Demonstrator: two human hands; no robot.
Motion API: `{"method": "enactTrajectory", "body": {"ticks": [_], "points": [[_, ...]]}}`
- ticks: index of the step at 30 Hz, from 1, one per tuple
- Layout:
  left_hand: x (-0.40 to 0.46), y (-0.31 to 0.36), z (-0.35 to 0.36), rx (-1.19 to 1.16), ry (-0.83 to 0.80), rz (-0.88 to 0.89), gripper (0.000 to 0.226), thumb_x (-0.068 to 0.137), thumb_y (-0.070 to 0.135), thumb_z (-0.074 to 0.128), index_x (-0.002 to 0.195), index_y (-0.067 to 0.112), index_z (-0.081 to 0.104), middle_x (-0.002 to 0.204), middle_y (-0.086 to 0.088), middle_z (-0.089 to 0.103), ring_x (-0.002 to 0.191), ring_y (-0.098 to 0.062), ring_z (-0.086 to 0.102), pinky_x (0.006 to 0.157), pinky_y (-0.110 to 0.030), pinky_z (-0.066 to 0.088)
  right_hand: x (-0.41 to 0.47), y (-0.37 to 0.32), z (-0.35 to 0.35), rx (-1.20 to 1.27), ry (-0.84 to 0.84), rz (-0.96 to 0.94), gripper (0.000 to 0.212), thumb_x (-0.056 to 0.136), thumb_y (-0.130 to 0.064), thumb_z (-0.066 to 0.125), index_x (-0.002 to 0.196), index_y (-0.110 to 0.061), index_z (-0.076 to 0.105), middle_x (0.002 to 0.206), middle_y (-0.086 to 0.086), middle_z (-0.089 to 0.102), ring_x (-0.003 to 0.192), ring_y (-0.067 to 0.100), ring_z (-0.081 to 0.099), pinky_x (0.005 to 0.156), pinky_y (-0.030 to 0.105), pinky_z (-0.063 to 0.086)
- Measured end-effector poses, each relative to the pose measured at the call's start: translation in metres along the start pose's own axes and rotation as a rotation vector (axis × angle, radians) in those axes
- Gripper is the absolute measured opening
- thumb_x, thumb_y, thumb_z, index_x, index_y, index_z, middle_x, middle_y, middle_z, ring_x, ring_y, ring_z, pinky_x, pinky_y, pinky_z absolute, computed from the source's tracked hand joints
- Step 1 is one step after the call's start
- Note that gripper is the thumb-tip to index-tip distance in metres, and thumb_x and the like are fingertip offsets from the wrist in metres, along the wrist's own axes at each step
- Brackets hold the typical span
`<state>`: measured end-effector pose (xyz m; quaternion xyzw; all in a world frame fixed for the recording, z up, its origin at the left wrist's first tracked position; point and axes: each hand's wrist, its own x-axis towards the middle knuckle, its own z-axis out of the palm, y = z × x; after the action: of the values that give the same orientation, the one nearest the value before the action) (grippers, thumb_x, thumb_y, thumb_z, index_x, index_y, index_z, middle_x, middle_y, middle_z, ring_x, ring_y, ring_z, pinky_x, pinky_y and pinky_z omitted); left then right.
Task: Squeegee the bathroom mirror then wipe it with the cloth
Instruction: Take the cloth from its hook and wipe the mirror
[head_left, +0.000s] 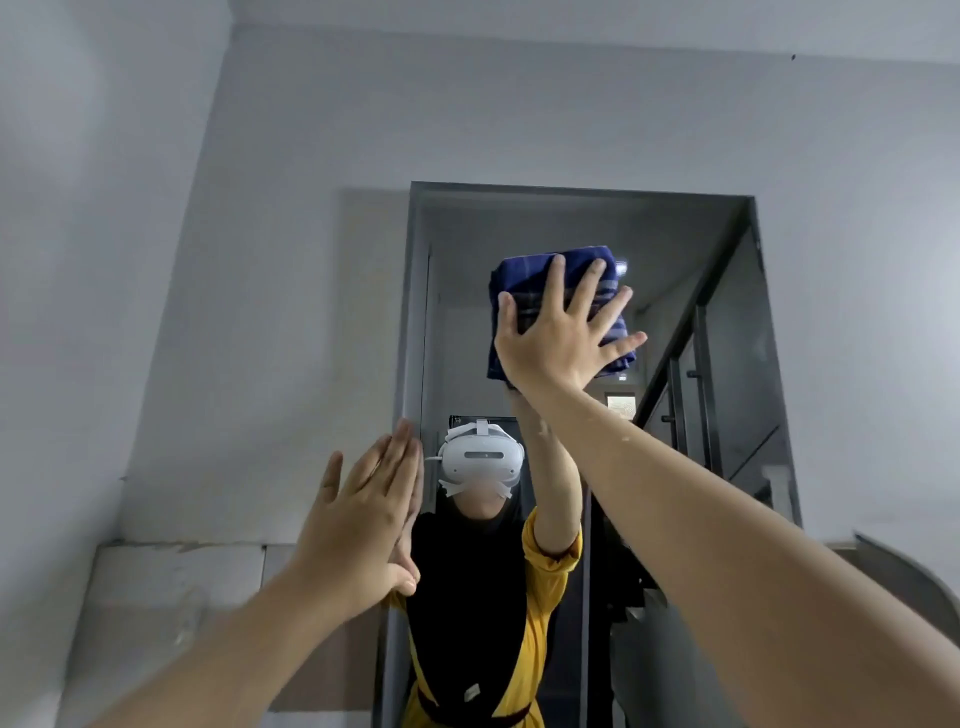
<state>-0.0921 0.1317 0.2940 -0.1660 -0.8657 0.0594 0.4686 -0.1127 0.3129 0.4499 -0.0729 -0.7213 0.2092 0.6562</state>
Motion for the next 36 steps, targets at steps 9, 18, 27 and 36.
{"method": "enactTrajectory", "body": {"ticks": [9,18,27,36], "points": [[-0.006,-0.003,0.008,-0.057,0.018,-0.001,0.133,0.062,0.048,0.076,0.139,0.011,-0.026,0.146,-0.002,-0.037,0.139,-0.019,-0.021,0.104,-0.042,-0.014,-0.045,-0.063,0.028,-0.133,-0.089,-0.521,0.060,0.092,-0.063,0.027,0.147,-0.043,0.014,0.161,0.011,-0.001,0.143,0.044,-0.011,0.106,0.067,-0.011],[-0.016,-0.008,0.021,-0.071,0.062,0.016,0.130,0.052,0.045,0.083,0.145,0.011,-0.001,0.153,-0.005,-0.011,0.139,-0.021,-0.004,0.105,-0.047,0.001,-0.031,0.013,0.001,-0.279,-0.096,-0.696,0.062,0.088,-0.068,0.031,0.145,-0.047,0.019,0.161,0.002,0.008,0.146,0.038,0.000,0.109,0.067,0.001],[-0.013,-0.004,0.027,0.011,0.067,-0.050,0.124,0.054,0.044,0.081,0.146,0.011,0.004,0.156,-0.005,0.000,0.140,-0.016,-0.004,0.110,-0.045,0.005,0.015,0.159,-0.050,-0.334,-0.063,-0.278,0.064,0.086,-0.072,0.019,0.145,-0.051,0.003,0.162,-0.001,-0.003,0.146,0.036,-0.005,0.108,0.063,-0.010],[-0.038,0.009,0.027,-0.051,0.112,-0.059,0.116,0.046,0.039,0.087,0.140,0.006,0.029,0.148,-0.010,0.030,0.134,-0.025,0.029,0.103,-0.050,0.027,-0.016,0.171,-0.048,-0.135,0.006,0.233,0.064,0.090,-0.063,0.025,0.149,-0.039,0.012,0.161,0.011,0.003,0.145,0.042,0.004,0.113,0.061,0.003]]}}
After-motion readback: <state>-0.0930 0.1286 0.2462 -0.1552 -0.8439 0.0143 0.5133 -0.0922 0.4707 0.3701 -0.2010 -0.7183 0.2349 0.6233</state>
